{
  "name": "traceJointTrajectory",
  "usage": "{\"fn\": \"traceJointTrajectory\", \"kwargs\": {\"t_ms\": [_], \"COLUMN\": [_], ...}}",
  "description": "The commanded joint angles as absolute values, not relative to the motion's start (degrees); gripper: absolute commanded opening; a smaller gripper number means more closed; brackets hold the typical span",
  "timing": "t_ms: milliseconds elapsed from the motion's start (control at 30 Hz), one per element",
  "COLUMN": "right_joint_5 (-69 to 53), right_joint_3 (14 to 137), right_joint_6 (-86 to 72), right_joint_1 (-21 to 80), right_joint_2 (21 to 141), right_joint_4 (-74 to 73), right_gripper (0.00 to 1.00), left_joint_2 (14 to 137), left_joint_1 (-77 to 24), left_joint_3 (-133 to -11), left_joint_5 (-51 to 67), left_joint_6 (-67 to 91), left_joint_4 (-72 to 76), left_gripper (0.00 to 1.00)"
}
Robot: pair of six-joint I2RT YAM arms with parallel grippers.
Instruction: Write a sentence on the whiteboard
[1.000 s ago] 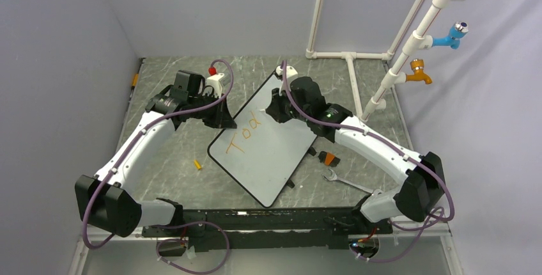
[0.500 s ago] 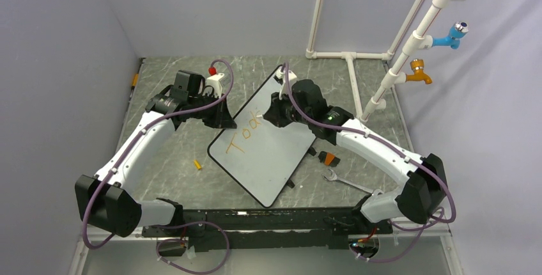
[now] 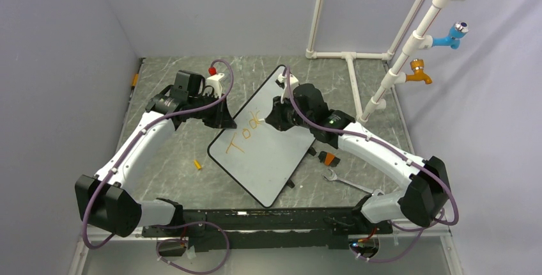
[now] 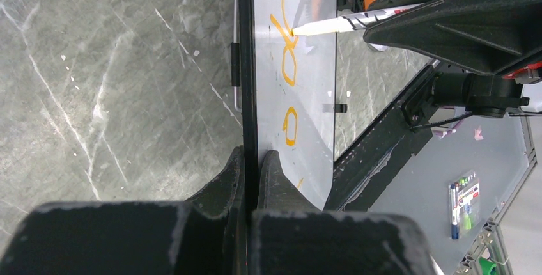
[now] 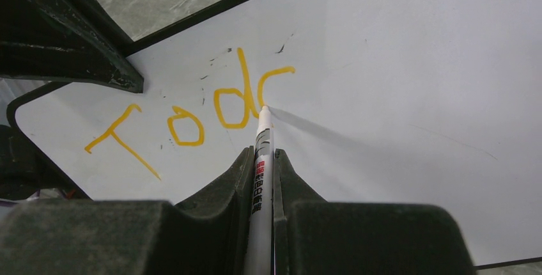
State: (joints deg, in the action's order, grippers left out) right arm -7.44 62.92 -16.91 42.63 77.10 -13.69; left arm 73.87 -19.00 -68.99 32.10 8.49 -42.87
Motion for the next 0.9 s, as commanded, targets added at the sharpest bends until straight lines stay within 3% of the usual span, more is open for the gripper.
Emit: {"fn": "traceJointTrajectory", "kwargs": {"t_ms": [0,867], "right_joint_5": [-3.73,-2.63], "right_joint_3": [63.57,72.26], "right_joint_6": [-15.95,-13.18], "right_joint_1": [42.59,42.54], "right_joint_2": [76.49,81.17], "right_joint_4": [-14.39,-15.48], "right_gripper": [0.0,0.0], "left_joint_2": [72.67,73.04], "left_joint_1": [-19.03,-19.07], "left_joint_3": [-69.35,-69.46], "left_joint_5": [25.05,24.7], "left_joint_6": [2.81,2.66], "left_joint_4": [-40.04,-40.26], "left_gripper": [0.0,0.0]}}
